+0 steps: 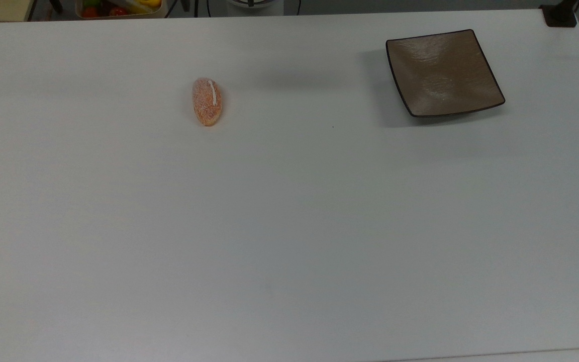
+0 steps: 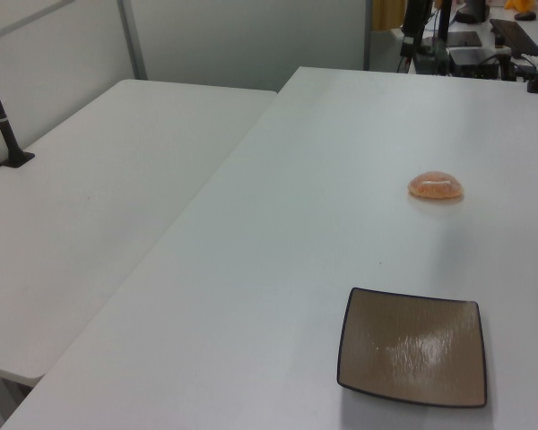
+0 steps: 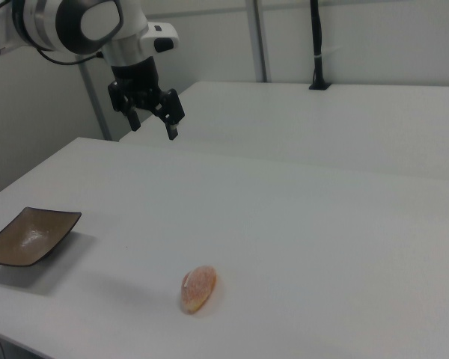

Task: Bread is placed on a ceramic plate

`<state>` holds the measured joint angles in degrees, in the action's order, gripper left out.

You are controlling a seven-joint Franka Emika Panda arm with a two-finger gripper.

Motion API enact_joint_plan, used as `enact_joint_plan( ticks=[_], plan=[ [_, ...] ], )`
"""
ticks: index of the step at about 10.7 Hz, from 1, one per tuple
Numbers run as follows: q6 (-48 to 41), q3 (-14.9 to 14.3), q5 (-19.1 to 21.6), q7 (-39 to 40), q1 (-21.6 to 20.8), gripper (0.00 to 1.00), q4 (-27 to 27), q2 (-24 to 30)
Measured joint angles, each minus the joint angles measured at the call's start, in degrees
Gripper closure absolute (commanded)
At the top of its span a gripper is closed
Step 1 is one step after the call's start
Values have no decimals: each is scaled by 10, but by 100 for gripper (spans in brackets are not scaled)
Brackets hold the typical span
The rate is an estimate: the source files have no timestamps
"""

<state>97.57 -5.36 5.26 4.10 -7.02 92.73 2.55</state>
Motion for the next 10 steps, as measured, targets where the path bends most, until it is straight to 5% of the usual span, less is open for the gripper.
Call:
enact_joint_plan(
  ticks=[10],
  plan=[
    [-33, 0, 0, 1, -4, 0, 6, -4]
  ],
)
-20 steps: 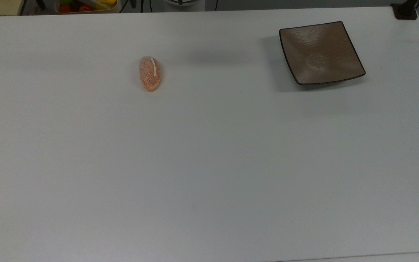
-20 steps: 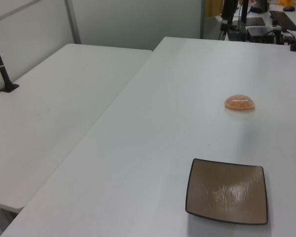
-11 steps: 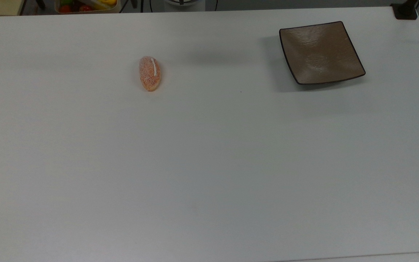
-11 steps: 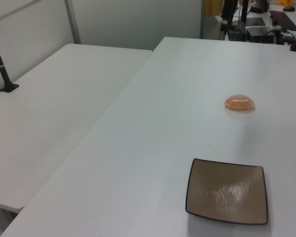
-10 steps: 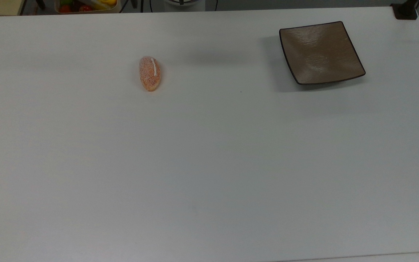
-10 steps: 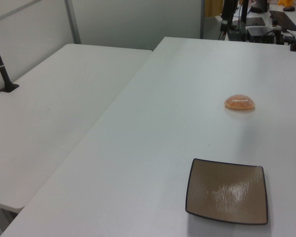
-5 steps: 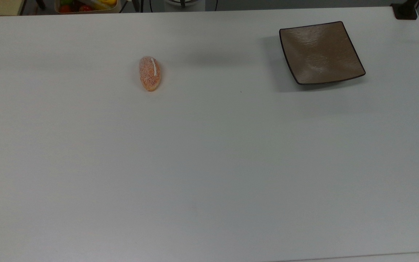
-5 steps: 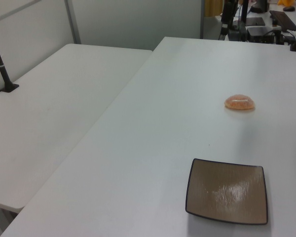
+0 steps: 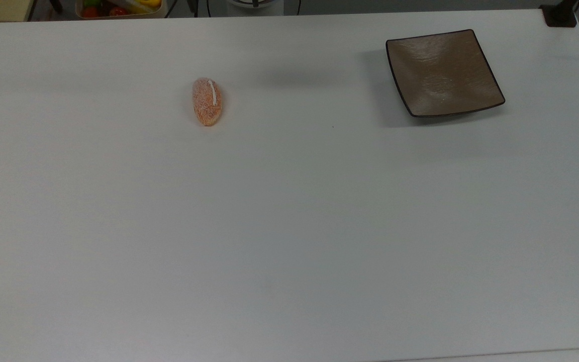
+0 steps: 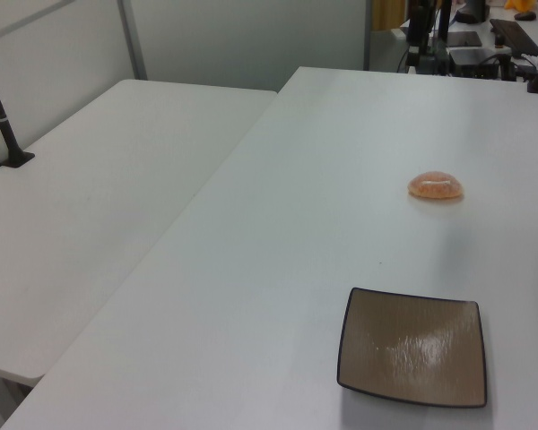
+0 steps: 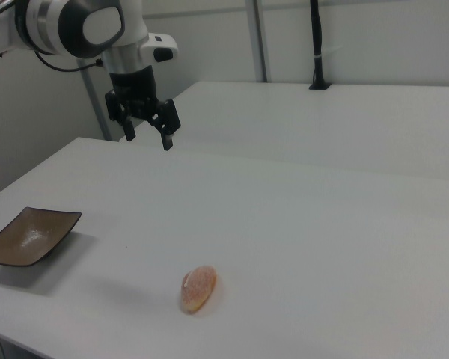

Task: Bread is placed on a ceramic plate

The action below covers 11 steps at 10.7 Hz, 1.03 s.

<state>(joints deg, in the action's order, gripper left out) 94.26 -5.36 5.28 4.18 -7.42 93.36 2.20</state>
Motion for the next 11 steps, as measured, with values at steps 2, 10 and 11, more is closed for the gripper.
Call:
enact_joint_plan(
  ticks=[2, 10, 11],
  plan=[
    [-23, 0, 0, 18, 1, 0, 2, 0],
    [-138, -38, -63, 159, 13, 0, 81, 4],
    [-130, -41, -70, 160, 14, 0, 106, 4]
  ],
)
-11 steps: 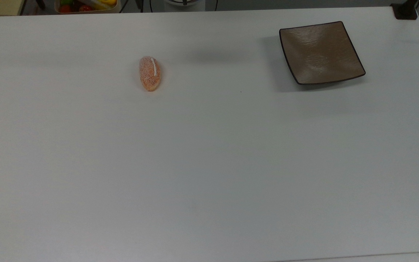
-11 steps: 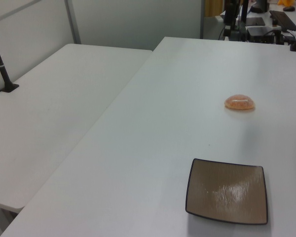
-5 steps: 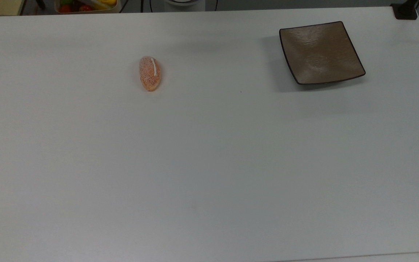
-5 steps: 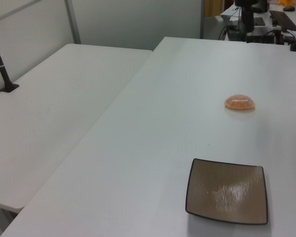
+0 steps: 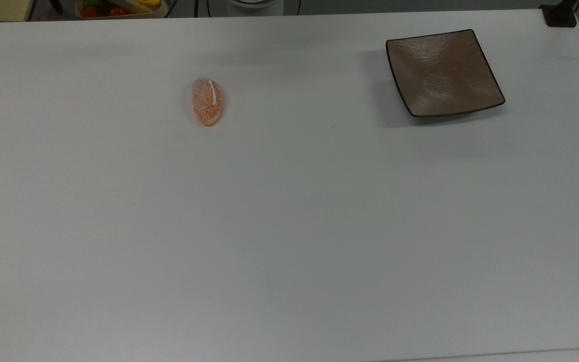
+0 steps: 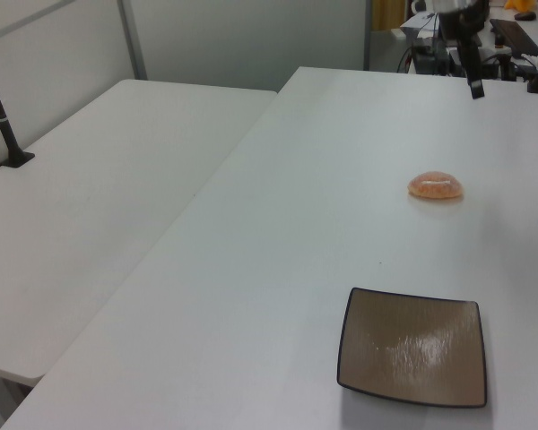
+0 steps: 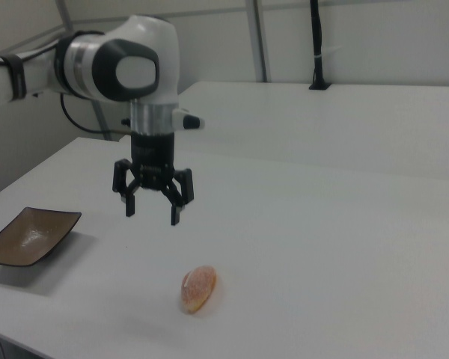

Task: Bread is placed on a ceramic plate
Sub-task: 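Move the open gripper over the orange bread roll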

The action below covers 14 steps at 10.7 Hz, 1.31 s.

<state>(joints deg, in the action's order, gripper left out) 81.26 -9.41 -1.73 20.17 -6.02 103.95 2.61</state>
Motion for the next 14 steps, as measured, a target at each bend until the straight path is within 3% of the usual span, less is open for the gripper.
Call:
enact_joint_plan(
  ticks=[5, 8, 14],
  plan=[
    [131, -1, -11, 1, 5, 0, 136, 3],
    [260, -2, -11, -3, 8, 0, 220, 13],
    [452, -2, -11, -27, 12, 0, 306, 14]
  ],
)
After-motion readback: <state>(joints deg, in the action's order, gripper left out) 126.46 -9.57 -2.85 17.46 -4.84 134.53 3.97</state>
